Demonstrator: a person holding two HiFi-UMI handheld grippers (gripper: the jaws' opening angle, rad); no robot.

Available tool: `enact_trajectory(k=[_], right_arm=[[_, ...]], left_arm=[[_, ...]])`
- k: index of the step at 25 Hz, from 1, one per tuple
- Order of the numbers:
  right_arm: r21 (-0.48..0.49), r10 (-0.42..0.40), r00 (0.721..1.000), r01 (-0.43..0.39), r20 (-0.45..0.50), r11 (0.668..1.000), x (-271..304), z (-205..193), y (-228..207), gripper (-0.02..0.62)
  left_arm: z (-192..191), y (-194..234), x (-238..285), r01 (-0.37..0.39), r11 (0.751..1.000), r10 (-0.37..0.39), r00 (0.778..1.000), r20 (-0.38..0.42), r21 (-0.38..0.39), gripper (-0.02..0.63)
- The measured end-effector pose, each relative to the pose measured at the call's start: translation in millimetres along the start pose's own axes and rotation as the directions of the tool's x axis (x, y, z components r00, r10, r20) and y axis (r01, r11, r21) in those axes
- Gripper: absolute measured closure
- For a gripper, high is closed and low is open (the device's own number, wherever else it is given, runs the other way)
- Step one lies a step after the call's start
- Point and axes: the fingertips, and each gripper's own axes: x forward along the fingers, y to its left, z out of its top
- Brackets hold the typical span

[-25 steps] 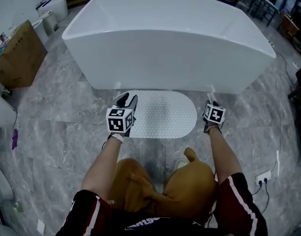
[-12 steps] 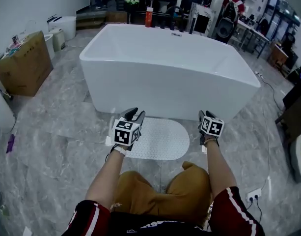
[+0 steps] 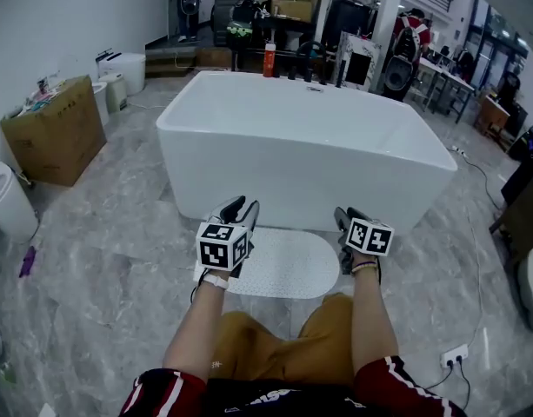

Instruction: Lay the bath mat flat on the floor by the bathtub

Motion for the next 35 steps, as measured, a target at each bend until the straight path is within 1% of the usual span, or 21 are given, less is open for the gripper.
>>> enact_trajectory(k=[3,5,7,10,14,16,18,19,21,23,25,27,28,31,35], right_arm=[[-0.009,-0.004,0.999,0.004,0.039,1.0,1.1,-5.5,18.1,0.425],[-0.07,0.0,0.999,0.004,0.05,0.998,7.0,-13.7,32.4,0.43],[-0.142,0.022,0.999,-0.017,0.03,0.99,13.3,-21.8,45.7,0.43],[-0.231,0.063,0.998,-0.064,-0.014,0.971,18.0,-32.4,57.8,0.43],[-0.317,0.131,0.989,-0.145,-0.065,0.937,16.6,-46.3,62.9,0.431],[-0.313,0.15,0.984,-0.172,-0.095,0.934,17.0,-50.8,53.9,0.431],[-0.274,0.151,0.983,-0.174,-0.102,0.946,16.6,-48.3,34.8,0.431],[-0.257,0.142,0.985,-0.163,-0.099,0.953,16.7,-45.3,23.8,0.431],[-0.237,0.112,0.991,-0.128,-0.078,0.963,16.5,-35.7,2.1,0.431],[-0.236,0.064,0.997,-0.071,-0.037,0.969,12.9,-20.8,-18.9,0.431],[-0.237,0.018,1.0,-0.017,0.001,0.971,8.3,-3.0,-37.3,0.431],[-0.241,-0.005,1.0,0.008,0.012,0.97,2.2,13.5,-47.4,0.431],[-0.249,-0.012,1.0,0.014,0.01,0.968,-2.1,23.0,-49.6,0.431],[-0.28,-0.02,1.0,0.021,0.006,0.96,-19.5,67.6,-51.0,0.431],[-0.266,-0.026,1.0,0.029,0.012,0.963,-44.5,144.8,-50.4,0.431]], left_arm=[[12.8,-1.1,-13.3,-0.012,1.0,0.013,1.0,0.028,-0.009,0.468],[18.7,1.5,-19.1,-0.025,0.999,0.026,0.999,0.042,-0.021,0.468],[23.6,1.2,-19.9,-0.034,0.999,0.035,0.998,0.051,-0.026,0.468],[22.2,-5.4,-10.6,-0.04,0.999,0.04,0.998,0.042,-0.005,0.468],[15.1,-10.1,15.6,-0.054,0.998,0.053,0.998,0.039,0.031,0.468],[13.7,-8.7,31.0,-0.061,0.998,0.06,0.997,0.052,0.018,0.468],[11.2,-7.6,46.7,-0.061,0.998,0.061,0.997,0.05,0.005,0.468],[10.8,-7.5,54.1,-0.06,0.998,0.06,0.997,0.042,0.012,0.468],[15.1,-7.4,66.4,-0.066,0.998,0.066,0.997,0.032,0.023,0.468],[24.4,-8.2,77.8,-0.074,0.997,0.074,0.997,0.032,0.012,0.468],[37.8,-10.1,88.7,-0.079,0.997,0.079,0.997,0.023,0.017,0.468],[57.1,-11.7,94.3,-0.078,0.996,0.077,0.997,0.018,0.033,0.468],[69.4,-12.3,95.0,-0.073,0.997,0.072,0.997,0.022,0.03,0.468],[113.1,-17.0,92.7,-0.051,0.999,0.052,0.998,0.038,-0.01,0.468],[174.0,-29.0,86.3,-0.053,0.999,0.053,0.998,0.018,-0.009,0.468]])
